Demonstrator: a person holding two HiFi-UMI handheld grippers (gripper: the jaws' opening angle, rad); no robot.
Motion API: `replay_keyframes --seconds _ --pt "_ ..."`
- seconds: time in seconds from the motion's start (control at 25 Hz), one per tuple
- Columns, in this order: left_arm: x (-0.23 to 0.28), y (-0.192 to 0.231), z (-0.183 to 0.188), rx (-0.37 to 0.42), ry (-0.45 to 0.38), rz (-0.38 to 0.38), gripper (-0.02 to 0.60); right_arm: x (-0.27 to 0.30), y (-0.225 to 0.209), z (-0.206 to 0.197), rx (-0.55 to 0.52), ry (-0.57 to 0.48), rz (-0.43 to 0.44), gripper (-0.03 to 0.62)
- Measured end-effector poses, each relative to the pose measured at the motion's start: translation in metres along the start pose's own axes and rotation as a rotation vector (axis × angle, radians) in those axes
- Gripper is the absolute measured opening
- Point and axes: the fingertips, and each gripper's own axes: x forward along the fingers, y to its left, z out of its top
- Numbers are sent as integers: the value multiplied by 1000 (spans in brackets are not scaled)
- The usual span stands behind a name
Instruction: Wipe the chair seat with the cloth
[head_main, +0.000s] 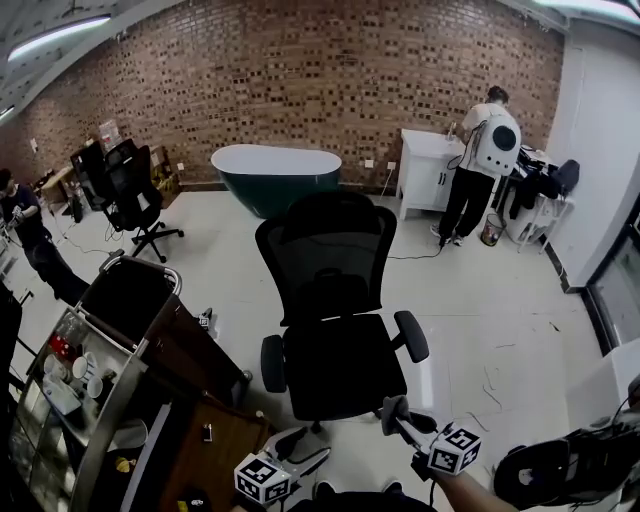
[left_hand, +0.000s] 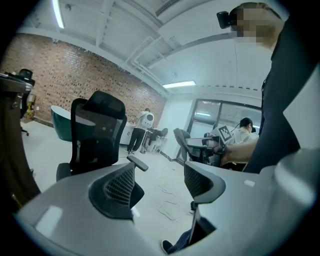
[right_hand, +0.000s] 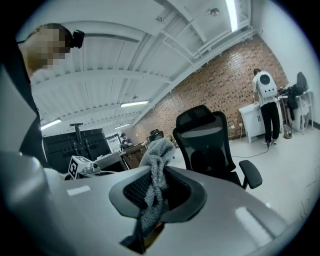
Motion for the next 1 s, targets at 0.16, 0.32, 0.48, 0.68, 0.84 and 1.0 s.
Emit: replay_keyframes --seconds 0.16,0.32,0.48,0.68,0.84,1.0 --pt "9 -19 8 -4 -46 39 334 -31 -5 9 -31 -15 19 46" --pt "24 -42 11 -1 -67 56 334 -57 -9 18 -51 -31 40 46" --pt "42 -64 14 1 -90 51 334 -83 -22 17 -59 -33 50 46" --pt "48 -82 16 12 -96 75 334 -103 -35 16 -58 -27 64 46" --pt "42 -87 14 13 -111 98 334 -104 -32 16 -72 -29 92 46" --pt "41 -92 15 23 -109 105 334 -100 -29 23 -77 -41 118 46"
